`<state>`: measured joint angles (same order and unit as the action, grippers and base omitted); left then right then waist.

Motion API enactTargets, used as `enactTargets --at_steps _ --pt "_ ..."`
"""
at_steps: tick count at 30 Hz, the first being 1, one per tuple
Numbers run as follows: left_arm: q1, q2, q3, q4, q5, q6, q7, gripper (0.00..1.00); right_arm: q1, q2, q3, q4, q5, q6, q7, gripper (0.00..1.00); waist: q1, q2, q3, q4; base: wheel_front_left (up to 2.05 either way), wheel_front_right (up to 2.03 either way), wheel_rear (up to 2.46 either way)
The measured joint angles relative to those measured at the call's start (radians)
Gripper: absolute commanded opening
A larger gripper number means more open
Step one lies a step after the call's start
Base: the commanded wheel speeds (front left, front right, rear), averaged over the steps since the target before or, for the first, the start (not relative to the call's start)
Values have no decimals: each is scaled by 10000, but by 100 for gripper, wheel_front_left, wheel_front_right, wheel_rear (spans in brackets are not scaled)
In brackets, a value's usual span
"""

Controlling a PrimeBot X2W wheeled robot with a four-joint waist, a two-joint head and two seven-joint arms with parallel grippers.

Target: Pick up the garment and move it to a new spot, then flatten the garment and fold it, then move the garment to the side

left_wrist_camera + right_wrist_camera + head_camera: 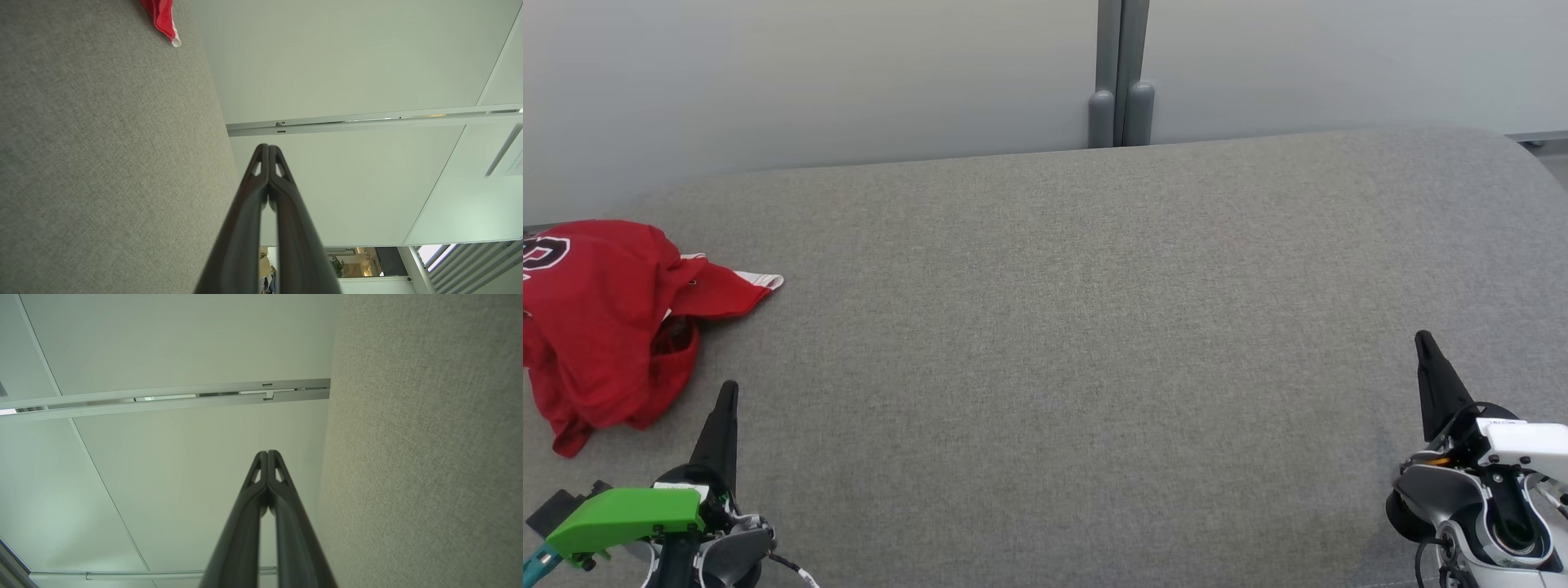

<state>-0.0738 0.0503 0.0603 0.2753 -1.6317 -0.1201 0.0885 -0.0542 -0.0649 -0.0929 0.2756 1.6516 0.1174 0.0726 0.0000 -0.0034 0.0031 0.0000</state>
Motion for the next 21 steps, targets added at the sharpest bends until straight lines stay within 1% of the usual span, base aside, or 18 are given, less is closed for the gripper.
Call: enactTargets --at_steps 19,20,21 --pt "0 -2 8 0 8 0 42 0 0 8 -13 0 -44 0 2 0 0 0 0 0 0 0 0" --pt "5 -12 2 59 13 4 42 100 24 19 -8 46 -42 -15 -2 100 0 0 0 0 0 0 0" --pt "36 -35 -8 155 13 15 44 0 80 54 4 136 -42 -40 -13 0 0 0 0 0 0 0 0"
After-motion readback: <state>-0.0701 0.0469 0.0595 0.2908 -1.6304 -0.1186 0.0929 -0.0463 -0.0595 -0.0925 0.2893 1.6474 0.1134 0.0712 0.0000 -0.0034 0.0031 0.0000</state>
